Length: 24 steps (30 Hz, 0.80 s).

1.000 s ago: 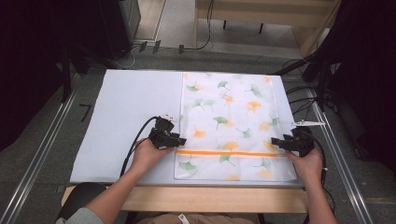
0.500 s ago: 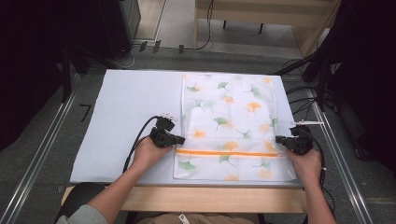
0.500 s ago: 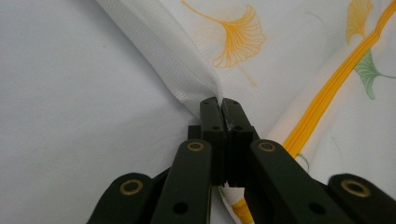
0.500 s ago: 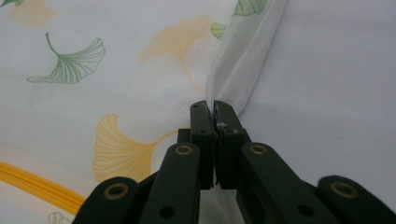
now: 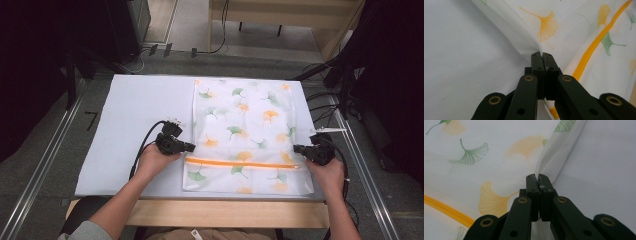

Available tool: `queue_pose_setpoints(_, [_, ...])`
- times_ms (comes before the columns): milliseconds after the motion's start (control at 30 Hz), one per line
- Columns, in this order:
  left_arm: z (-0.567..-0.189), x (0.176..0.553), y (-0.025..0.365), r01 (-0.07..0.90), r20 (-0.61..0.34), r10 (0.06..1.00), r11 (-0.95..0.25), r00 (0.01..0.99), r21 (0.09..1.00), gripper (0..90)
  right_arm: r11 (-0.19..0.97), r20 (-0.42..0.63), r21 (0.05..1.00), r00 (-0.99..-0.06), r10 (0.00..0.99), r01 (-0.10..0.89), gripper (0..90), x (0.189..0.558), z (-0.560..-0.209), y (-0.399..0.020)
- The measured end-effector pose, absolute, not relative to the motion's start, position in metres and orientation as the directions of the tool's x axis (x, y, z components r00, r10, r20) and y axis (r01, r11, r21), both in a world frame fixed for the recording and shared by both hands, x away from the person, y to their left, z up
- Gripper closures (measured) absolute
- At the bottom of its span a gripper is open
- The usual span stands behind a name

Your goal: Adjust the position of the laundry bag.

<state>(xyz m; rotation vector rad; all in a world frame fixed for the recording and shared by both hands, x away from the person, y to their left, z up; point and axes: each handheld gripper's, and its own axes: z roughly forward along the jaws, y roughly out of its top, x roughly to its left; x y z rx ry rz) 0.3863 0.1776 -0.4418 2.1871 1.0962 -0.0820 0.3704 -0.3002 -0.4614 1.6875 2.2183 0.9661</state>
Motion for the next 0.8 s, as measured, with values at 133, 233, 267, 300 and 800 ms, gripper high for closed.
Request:
queue_pose_setpoints(133, [-0.441, 0.388, 0.185, 0.743, -0.354, 0.690, -0.409, 0.632, 0.530, 90.0, 0.133, 0.253, 0.595, -0.341, 0.905, 0.793, 90.0, 0.372, -0.459, -0.299])
queue_pose_setpoints(233, [-0.438, 0.387, 0.189, 0.745, -0.352, 0.693, -0.408, 0.629, 0.528, 90.0, 0.145, 0.248, 0.596, -0.353, 0.902, 0.789, 90.0, 0.373, -0.458, -0.295])
queue_pose_setpoints(267, [-0.437, 0.387, 0.192, 0.746, -0.355, 0.693, -0.404, 0.627, 0.529, 90.0, 0.155, 0.244, 0.600, -0.364, 0.899, 0.785, 90.0, 0.373, -0.457, -0.294])
queue_pose_setpoints(300, [-0.436, 0.387, 0.195, 0.749, -0.354, 0.698, -0.400, 0.622, 0.527, 90.0, 0.158, 0.244, 0.601, -0.368, 0.897, 0.783, 90.0, 0.373, -0.456, -0.292])
queue_pose_setpoints(800, [-0.428, 0.382, 0.227, 0.775, -0.359, 0.731, -0.359, 0.580, 0.520, 90.0, 0.212, 0.264, 0.601, -0.442, 0.857, 0.770, 90.0, 0.378, -0.449, -0.265])
